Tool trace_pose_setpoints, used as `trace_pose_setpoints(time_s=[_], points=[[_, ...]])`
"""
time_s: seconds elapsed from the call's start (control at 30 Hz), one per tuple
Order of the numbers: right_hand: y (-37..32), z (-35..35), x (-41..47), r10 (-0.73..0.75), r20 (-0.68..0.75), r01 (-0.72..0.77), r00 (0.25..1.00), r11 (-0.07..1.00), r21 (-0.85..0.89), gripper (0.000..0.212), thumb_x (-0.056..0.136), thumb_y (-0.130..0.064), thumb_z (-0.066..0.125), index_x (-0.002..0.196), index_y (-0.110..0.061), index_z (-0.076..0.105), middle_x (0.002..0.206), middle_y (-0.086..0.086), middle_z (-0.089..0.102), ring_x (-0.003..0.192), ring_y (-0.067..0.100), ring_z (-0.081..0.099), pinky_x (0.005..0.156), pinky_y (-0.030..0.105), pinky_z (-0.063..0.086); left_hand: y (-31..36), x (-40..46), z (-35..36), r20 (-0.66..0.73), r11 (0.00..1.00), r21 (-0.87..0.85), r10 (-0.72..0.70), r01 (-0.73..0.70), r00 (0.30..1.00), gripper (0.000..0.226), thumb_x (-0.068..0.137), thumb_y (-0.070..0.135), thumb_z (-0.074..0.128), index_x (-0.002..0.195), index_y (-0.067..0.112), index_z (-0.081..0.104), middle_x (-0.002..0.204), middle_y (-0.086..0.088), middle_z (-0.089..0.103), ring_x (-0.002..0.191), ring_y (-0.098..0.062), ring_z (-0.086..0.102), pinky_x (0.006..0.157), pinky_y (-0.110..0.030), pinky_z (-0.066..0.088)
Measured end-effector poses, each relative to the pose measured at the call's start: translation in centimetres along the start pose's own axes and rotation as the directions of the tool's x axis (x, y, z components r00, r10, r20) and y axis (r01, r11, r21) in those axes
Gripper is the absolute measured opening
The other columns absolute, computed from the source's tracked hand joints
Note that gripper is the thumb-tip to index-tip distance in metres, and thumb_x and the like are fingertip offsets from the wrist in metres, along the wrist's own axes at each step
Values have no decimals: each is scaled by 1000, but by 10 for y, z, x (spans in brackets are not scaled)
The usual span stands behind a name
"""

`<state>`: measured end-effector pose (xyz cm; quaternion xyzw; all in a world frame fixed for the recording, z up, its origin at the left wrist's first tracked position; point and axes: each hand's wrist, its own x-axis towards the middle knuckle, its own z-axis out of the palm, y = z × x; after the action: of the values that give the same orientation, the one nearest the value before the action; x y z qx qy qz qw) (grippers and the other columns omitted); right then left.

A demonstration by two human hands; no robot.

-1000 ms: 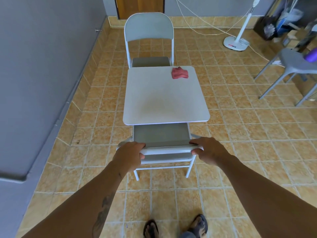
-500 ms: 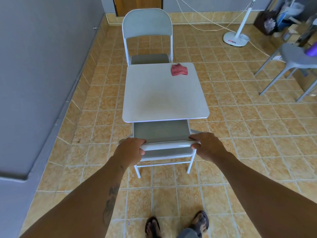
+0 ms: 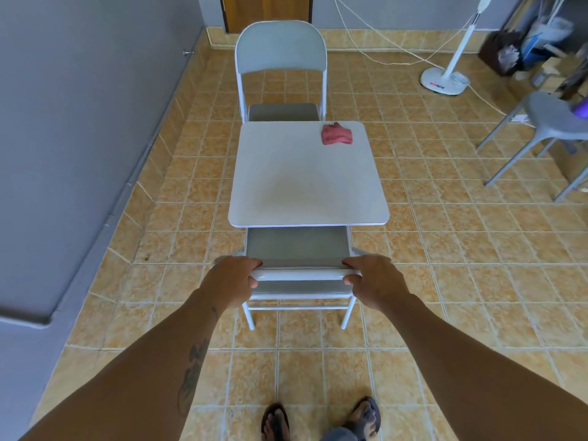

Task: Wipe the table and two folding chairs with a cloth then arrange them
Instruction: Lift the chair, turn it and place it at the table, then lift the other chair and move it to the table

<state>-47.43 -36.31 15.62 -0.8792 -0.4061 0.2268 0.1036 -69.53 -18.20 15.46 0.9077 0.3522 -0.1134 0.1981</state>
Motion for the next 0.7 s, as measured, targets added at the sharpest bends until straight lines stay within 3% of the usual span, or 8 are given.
trace_pose_setpoints(time_s=[0.23,0.3,0.4,0.47,0.53,0.7], points=[[0,-3,2,-9,88,9,996,1000,-5,43,92,-32,62,135,-32,58,133,2,62,119,25,58,92,35,47,1,-1,1,13,998,-51,-32,33,999,33,93,17,56,125,21,61,113,-4,65,87,-18,54,72,-29,47],[1,-9,-2,-1,131,-6,991,999,50,47,93,-33,62,138,-27,55,139,2,58,122,25,56,94,34,45,5,-3,0,14,995,-85,-58,59,998,37,93,22,57,129,20,59,120,-4,64,95,-19,57,77,-28,46],[5,-25,-7,18,139,-32,990,994,100,55,90,-36,63,142,-25,50,148,2,50,131,24,50,106,36,41,24,-3,-10,-31,955,-283,-106,93,994,42,95,27,53,135,19,57,131,-1,62,117,-21,58,90,-27,47],[9,-43,-7,12,117,-24,993,994,102,58,89,-35,64,144,-25,48,150,3,47,134,23,48,110,35,38,43,5,-22,-104,911,-403,-140,87,985,36,94,23,52,127,19,64,127,-1,66,111,-19,62,94,-26,48],[17,-67,-3,7,99,-18,995,994,111,57,90,-32,63,144,-24,47,149,3,48,134,23,47,109,34,37,65,20,-34,-175,882,-468,-152,53,973,32,93,18,49,118,20,69,120,-1,69,97,-18,65,87,-24,49],[69,-134,36,-5,2,5,1000,987,161,53,94,-32,60,145,-26,46,153,-1,43,136,20,43,112,35,34,143,83,-73,-252,835,-550,-143,-21,957,28,95,17,52,114,25,71,114,3,69,88,-17,66,84,-36,59]])
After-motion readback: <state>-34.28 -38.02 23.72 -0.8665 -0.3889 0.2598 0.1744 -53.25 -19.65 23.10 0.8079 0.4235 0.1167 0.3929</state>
